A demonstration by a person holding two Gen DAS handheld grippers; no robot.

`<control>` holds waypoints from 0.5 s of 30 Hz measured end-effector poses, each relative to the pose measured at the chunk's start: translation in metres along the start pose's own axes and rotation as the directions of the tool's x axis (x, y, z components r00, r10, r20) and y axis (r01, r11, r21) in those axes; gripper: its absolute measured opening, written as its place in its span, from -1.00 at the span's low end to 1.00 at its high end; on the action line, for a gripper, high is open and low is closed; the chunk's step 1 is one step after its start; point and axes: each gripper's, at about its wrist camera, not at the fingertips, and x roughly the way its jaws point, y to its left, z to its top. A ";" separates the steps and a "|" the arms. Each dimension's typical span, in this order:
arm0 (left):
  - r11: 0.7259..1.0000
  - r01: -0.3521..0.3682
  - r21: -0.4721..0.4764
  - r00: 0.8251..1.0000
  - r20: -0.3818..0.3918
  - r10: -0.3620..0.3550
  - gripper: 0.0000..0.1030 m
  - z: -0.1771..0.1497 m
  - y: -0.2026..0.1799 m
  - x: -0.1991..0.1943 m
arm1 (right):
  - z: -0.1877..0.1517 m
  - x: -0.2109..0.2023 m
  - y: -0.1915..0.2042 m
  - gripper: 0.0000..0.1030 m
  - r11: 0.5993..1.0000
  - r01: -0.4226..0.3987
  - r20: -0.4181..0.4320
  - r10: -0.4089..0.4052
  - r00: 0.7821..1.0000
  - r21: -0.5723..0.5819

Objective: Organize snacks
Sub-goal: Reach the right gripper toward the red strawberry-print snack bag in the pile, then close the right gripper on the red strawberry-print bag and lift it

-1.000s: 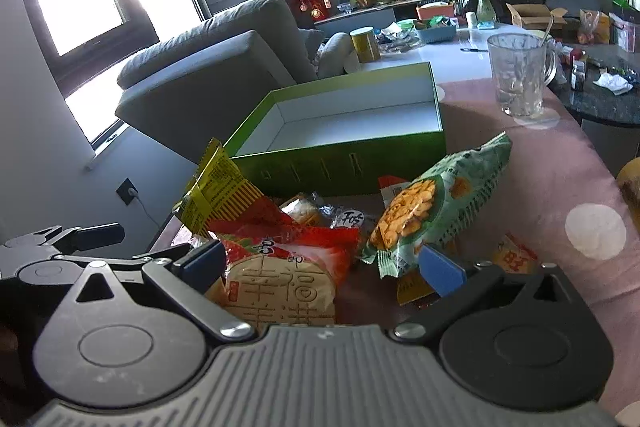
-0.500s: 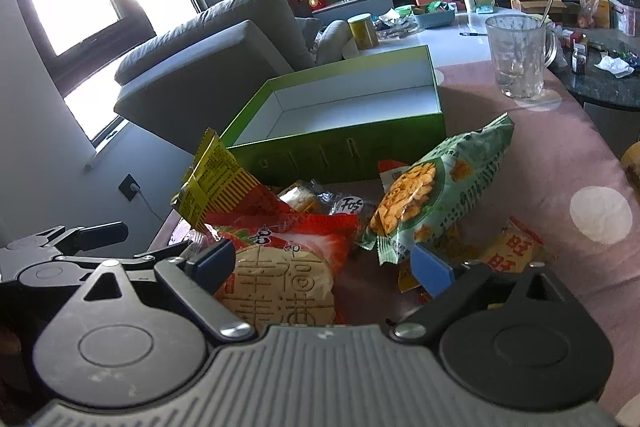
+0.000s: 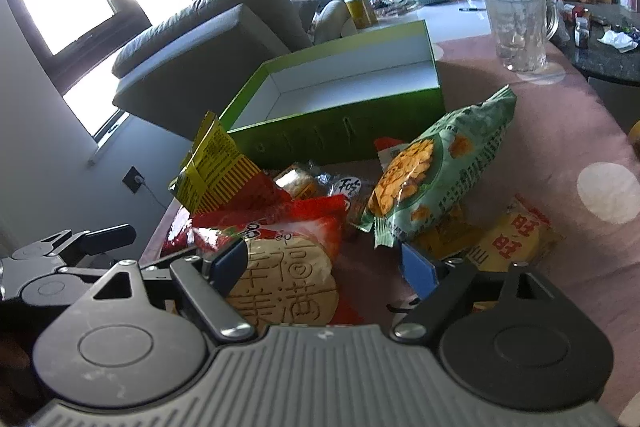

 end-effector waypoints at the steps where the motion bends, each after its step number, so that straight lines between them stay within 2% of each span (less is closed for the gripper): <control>1: 1.000 0.012 0.005 1.000 -0.009 -0.012 0.99 0.000 -0.001 0.000 | 0.000 0.002 -0.001 0.54 1.000 -0.002 -0.011 0.002 1.000 -0.003; 8: 0.999 0.045 0.029 0.999 -0.010 -0.045 0.99 0.000 -0.008 0.001 | 0.003 0.014 -0.007 0.54 0.999 -0.040 -0.077 0.040 0.996 0.002; 15: 0.993 0.114 -0.012 0.992 -0.052 -0.114 0.99 0.001 -0.006 0.010 | 0.002 0.024 -0.013 0.54 0.997 -0.078 -0.143 0.080 0.986 0.021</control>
